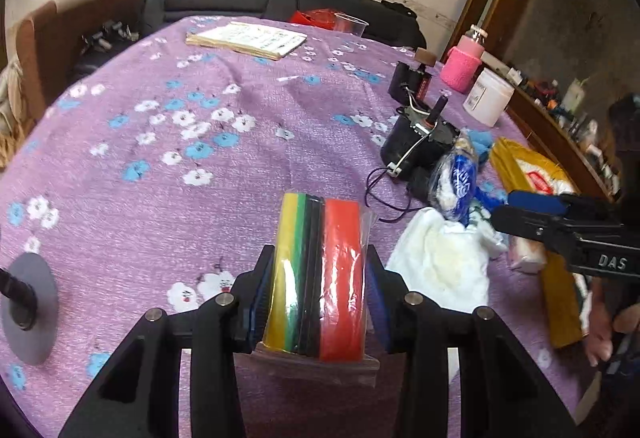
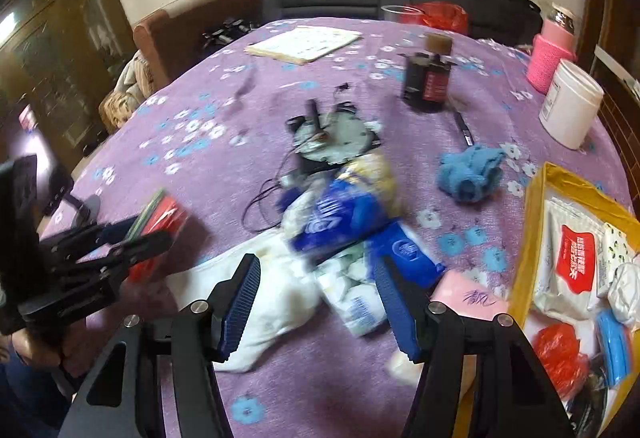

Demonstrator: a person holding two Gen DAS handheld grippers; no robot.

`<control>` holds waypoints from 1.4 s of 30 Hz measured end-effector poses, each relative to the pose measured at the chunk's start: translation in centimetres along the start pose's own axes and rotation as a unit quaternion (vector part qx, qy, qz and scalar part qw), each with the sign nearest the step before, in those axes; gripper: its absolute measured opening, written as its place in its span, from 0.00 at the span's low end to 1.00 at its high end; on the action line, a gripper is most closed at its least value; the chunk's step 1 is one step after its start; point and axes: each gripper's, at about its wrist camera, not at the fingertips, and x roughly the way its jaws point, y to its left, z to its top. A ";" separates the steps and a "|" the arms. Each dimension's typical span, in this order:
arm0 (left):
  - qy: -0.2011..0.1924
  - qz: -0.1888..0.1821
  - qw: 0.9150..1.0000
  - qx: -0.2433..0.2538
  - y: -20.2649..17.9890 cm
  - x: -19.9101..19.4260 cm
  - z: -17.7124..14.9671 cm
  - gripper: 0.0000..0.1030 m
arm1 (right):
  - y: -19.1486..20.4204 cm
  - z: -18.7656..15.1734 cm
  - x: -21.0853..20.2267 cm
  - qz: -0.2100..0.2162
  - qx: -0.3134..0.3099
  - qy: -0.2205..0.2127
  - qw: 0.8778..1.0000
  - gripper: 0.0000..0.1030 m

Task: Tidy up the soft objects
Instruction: 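Grasp the striped sponge pack with the left gripper while the right grasps the white towel, then lift the sponge pack with the left gripper while the right lifts the towel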

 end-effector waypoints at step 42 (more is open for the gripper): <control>-0.028 -0.041 0.998 -0.039 1.1 -0.8 0.1 0.39 | 12.6 -6.7 -0.6 -0.182 -0.307 -0.072 0.931 0.13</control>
